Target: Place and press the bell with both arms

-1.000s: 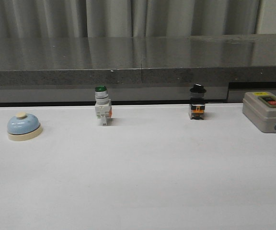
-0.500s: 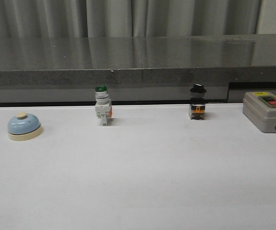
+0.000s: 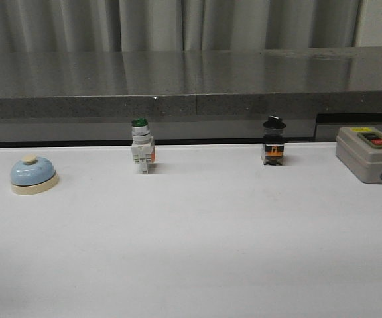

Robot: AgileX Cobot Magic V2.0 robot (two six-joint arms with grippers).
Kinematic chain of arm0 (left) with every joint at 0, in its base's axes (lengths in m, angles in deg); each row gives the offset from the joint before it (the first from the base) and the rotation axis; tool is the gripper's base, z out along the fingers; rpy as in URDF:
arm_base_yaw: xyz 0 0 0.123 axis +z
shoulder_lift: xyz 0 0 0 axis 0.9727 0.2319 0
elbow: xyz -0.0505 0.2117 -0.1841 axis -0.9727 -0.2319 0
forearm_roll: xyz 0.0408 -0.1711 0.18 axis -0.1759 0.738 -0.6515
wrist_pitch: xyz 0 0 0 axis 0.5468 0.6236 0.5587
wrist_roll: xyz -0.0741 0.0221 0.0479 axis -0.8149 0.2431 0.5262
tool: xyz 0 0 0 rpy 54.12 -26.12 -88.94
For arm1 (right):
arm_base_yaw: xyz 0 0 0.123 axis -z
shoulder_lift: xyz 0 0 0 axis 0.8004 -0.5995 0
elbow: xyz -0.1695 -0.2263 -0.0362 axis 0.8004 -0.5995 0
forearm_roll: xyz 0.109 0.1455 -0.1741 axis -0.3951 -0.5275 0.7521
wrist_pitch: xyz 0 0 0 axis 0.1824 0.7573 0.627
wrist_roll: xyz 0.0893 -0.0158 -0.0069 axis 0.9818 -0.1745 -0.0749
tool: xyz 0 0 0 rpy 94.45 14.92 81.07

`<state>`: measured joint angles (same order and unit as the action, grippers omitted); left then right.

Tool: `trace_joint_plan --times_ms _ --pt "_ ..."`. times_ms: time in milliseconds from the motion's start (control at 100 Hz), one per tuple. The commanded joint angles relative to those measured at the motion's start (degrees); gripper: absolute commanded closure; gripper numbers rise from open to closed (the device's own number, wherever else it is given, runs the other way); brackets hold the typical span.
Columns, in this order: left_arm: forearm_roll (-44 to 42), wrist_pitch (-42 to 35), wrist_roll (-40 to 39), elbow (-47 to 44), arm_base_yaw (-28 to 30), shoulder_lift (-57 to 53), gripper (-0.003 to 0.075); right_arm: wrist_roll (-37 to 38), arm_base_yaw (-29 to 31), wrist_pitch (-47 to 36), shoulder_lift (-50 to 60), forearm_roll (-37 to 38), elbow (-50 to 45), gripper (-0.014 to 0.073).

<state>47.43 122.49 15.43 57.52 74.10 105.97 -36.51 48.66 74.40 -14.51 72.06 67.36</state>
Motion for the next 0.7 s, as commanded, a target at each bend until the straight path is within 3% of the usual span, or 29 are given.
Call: trace_joint_plan --times_ms 0,80,200,270,320,540,690 --pt "0.42 -1.99 0.11 2.5 0.16 0.28 0.0681 -0.31 -0.24 -4.71 1.05 0.8 0.75 0.0653" --pt "0.42 -0.74 1.46 2.84 0.16 0.43 0.0552 -0.31 -0.24 -4.71 1.05 0.8 0.75 0.0653" --pt "0.42 -0.76 1.46 2.84 0.16 0.43 0.0221 -0.31 -0.24 -4.71 1.05 0.8 0.75 0.0653" --pt "0.42 -0.88 1.46 2.84 0.16 0.43 0.0104 -0.31 -0.24 -4.71 1.05 0.8 0.75 0.0653" --pt "1.19 -1.34 1.46 2.84 0.16 0.43 0.0075 -0.31 -0.24 -4.71 1.05 0.8 0.75 0.0653" --pt "1.52 -6.54 1.46 3.22 0.04 1.11 0.0078 -0.31 -0.24 -4.71 1.05 0.8 0.75 0.0653" --pt "3.08 -5.42 1.46 7.56 0.04 6.14 0.0078 -0.31 -0.24 -4.71 1.05 0.8 0.75 0.0653"
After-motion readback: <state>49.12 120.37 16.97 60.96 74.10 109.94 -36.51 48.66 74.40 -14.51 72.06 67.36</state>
